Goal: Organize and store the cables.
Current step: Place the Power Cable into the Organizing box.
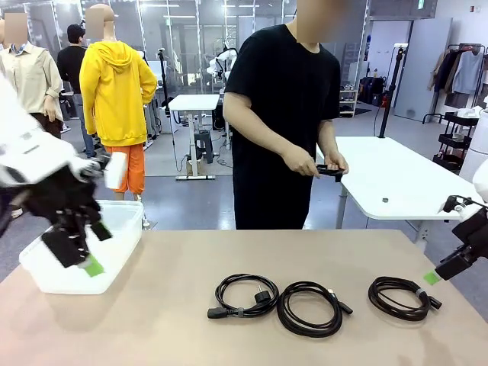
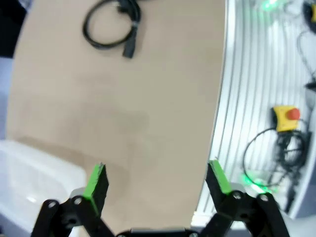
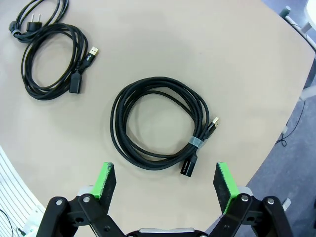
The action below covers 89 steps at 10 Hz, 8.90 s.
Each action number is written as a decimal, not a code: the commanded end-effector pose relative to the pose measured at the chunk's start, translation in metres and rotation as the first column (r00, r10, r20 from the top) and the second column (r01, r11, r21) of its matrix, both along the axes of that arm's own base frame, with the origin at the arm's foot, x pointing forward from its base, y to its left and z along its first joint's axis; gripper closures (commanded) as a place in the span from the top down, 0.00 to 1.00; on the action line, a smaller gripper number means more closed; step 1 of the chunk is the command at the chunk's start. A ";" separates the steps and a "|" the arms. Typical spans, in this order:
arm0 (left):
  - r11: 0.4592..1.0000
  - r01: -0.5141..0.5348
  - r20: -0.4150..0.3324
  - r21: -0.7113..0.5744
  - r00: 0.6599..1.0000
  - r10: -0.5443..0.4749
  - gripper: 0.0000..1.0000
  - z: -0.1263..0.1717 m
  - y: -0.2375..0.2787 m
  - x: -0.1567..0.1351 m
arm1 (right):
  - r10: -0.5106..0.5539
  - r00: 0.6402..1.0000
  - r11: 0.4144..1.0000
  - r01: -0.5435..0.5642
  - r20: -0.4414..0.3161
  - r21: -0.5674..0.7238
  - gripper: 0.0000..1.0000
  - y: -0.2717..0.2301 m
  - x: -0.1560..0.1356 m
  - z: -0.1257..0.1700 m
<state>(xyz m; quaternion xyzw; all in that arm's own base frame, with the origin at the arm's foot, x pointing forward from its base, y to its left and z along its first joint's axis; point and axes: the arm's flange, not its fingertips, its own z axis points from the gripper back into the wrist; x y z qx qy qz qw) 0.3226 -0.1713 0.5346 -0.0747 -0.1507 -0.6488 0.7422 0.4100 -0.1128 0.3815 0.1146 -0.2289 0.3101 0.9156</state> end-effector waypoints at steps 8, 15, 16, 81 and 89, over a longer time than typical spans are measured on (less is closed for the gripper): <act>0.990 0.100 -0.004 0.098 0.995 -0.100 1.00 -0.019 -0.049 0.019 | -0.024 1.000 1.000 0.024 -0.008 0.011 1.00 0.001 0.001 0.000; 0.980 0.041 0.030 0.196 0.998 -0.047 1.00 -0.060 -0.140 0.049 | -0.024 1.000 1.000 0.024 -0.008 0.011 1.00 0.001 0.001 0.000; 0.977 0.047 -0.002 0.208 0.999 -0.048 1.00 -0.070 -0.159 0.058 | -0.024 1.000 1.000 0.024 -0.008 0.011 1.00 0.001 0.001 0.000; 0.853 0.331 0.309 0.403 0.828 -0.467 0.16 0.017 0.051 0.089 | -0.024 1.000 1.000 0.024 -0.008 0.011 1.00 0.001 0.001 0.000; 0.915 0.246 0.341 0.319 0.871 -0.354 0.16 -0.019 0.159 0.197 | -0.024 1.000 1.000 0.024 -0.008 0.011 1.00 0.001 0.001 0.000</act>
